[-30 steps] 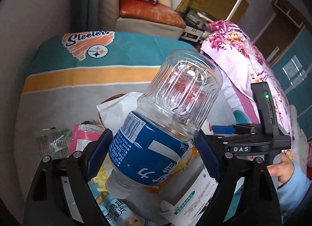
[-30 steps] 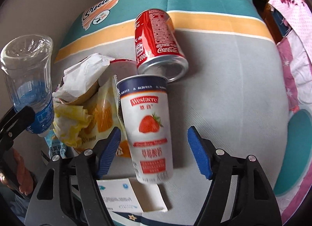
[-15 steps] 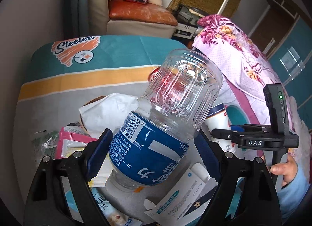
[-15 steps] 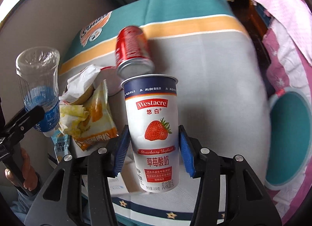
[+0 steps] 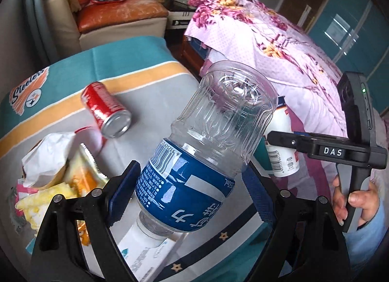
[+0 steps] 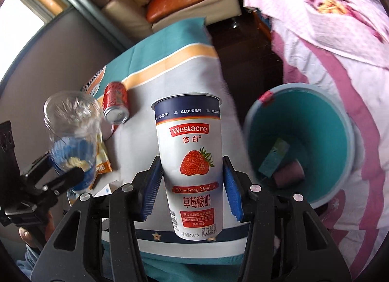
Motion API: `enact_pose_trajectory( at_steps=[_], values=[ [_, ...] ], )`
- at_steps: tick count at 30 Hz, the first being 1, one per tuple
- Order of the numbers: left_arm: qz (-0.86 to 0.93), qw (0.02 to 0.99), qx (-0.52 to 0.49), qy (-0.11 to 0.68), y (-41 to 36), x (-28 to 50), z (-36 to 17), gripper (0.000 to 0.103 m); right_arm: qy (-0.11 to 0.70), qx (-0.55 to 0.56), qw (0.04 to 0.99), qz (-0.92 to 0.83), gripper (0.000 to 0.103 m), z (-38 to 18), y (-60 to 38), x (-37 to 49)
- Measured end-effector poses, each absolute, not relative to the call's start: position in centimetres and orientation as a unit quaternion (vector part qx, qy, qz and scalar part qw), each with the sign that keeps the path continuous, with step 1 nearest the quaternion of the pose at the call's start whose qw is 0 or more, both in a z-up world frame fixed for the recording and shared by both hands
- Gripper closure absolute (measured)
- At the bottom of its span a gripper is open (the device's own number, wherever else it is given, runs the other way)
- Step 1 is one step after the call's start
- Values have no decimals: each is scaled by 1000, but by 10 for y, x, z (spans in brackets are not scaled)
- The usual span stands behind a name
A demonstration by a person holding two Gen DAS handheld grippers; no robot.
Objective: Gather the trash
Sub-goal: 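Carry both bottles to the teal bin while the left gripper drops the water bottle in, then open the right gripper to drop the yogurt bottle into the teal bin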
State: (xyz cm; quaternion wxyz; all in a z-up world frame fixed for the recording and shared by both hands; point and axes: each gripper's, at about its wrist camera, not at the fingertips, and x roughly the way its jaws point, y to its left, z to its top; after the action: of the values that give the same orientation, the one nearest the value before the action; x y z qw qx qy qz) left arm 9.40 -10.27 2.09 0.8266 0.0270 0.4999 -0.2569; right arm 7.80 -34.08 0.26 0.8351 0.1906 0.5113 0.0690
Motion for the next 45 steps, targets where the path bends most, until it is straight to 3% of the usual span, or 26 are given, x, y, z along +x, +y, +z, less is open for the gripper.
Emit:
enact_pose_trajectory(
  at_steps=[12,20,34,45],
  values=[
    [-301,786,98,531,-246,95,-19,18,473,247,845,-15,56,-3,-457,35],
    [-309,761,137,554,-302,100,-50,18,467,264,844,-31,56,-14,-491,33],
    [-309,743,142,576,-326,113,-75,17,481,260,836,-42,56,-28,-503,37],
    [-307,754,111,570,-306,116,-63,14,490,255,832,-43,56,-31,-496,44]
  ],
)
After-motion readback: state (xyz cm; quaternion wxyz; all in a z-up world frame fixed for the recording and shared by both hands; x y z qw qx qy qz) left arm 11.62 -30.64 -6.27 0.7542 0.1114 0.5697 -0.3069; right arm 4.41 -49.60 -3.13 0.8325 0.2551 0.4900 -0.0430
